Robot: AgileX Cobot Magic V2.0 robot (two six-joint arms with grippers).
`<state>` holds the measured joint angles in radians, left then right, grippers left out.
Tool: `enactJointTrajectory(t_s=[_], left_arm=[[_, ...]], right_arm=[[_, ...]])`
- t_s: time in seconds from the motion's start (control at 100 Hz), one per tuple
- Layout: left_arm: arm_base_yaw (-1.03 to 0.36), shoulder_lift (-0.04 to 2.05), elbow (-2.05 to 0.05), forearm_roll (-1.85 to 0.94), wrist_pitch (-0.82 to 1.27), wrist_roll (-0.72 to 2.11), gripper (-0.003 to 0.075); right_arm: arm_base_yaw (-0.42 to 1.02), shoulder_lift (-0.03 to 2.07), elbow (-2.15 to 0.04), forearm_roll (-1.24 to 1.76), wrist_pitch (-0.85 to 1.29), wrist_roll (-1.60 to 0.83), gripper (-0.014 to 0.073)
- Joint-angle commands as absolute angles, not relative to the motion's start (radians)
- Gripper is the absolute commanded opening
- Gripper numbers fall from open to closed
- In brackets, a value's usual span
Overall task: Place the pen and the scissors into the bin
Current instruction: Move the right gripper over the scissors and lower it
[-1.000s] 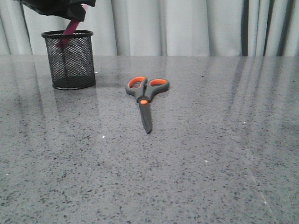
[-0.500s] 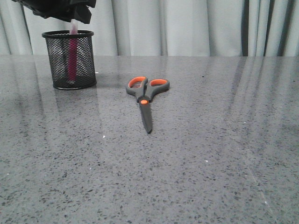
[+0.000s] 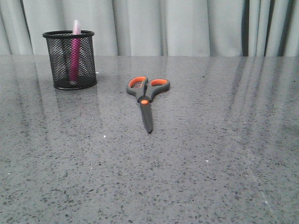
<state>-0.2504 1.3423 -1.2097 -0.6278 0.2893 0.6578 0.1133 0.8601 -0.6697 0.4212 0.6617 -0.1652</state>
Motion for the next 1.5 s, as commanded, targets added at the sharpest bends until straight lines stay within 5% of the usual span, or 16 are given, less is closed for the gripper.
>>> enactJointTrajectory(t_s=[0.0,0.51,0.83,1.1,1.49], left_arm=[[-0.217,1.269,-1.226,-0.635,0.335,0.656,-0.0011],[-0.161,0.904,-0.902,-0.635,0.255,0.646,-0.0022],[-0.161,0.666,-0.731,-0.637,0.179,0.646,-0.0022],[-0.161,0.632,-0.724,-0.637,0.181,0.646,-0.0022],[-0.161,0.632,-0.724,-0.637,0.183,0.646,-0.0022]], right_arm=[[0.108,0.857,-0.705,0.427,0.61,-0.181,0.04],[0.148,0.857,-0.71,0.547,0.617,-0.308,0.04],[0.265,1.003,-0.949,0.549,0.806,-0.31,0.04],[0.414,1.222,-1.143,0.545,0.854,-0.31,0.04],[0.425,1.364,-1.175,0.604,0.818,-0.31,0.04]])
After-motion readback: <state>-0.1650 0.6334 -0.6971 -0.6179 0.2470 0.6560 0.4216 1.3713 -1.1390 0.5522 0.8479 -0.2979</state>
